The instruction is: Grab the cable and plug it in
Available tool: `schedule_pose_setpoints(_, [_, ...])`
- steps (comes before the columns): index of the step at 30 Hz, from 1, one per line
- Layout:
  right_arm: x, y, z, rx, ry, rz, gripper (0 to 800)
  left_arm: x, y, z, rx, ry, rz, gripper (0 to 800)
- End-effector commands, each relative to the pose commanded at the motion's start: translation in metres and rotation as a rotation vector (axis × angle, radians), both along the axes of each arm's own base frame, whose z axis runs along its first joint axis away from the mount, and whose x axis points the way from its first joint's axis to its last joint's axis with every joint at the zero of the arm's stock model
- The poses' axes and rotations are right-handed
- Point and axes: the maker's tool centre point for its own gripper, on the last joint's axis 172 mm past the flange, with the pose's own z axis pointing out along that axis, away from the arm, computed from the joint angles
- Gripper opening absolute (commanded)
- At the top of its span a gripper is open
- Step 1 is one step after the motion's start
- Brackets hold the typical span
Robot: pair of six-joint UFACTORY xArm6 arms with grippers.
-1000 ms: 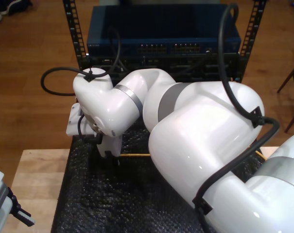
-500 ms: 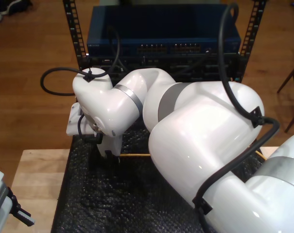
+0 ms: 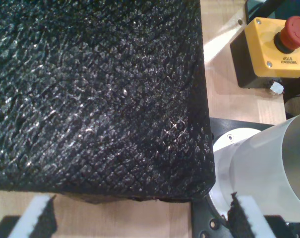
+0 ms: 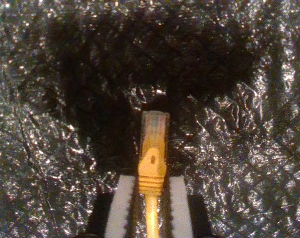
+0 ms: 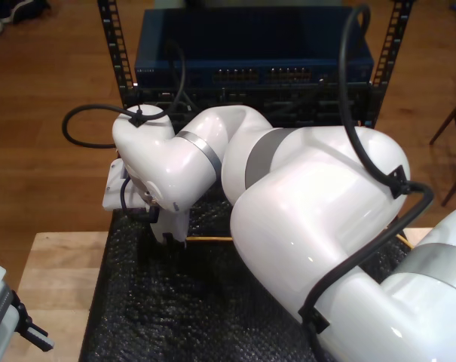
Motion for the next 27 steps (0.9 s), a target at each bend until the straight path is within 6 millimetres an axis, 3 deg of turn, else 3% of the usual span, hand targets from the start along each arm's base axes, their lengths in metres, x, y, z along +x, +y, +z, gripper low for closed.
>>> schedule_pose_setpoints(5, [0.006,-0.006,0.005,-0.024,-0.029,0.006,10,0.000,0.000,0.000,0.000,0.000,0.000,800])
schedule_pose_setpoints(16, [0.006,-0.006,0.040,0.007,-0.049,0.034,9,0.001,0.001,0.002,0.000,-0.001,-0.001,799])
schedule_pose_setpoints(27, [-0.022,-0.034,0.065,0.068,0.046,0.103,9,0.020,-0.015,0.017,-0.068,-0.051,0.039,800])
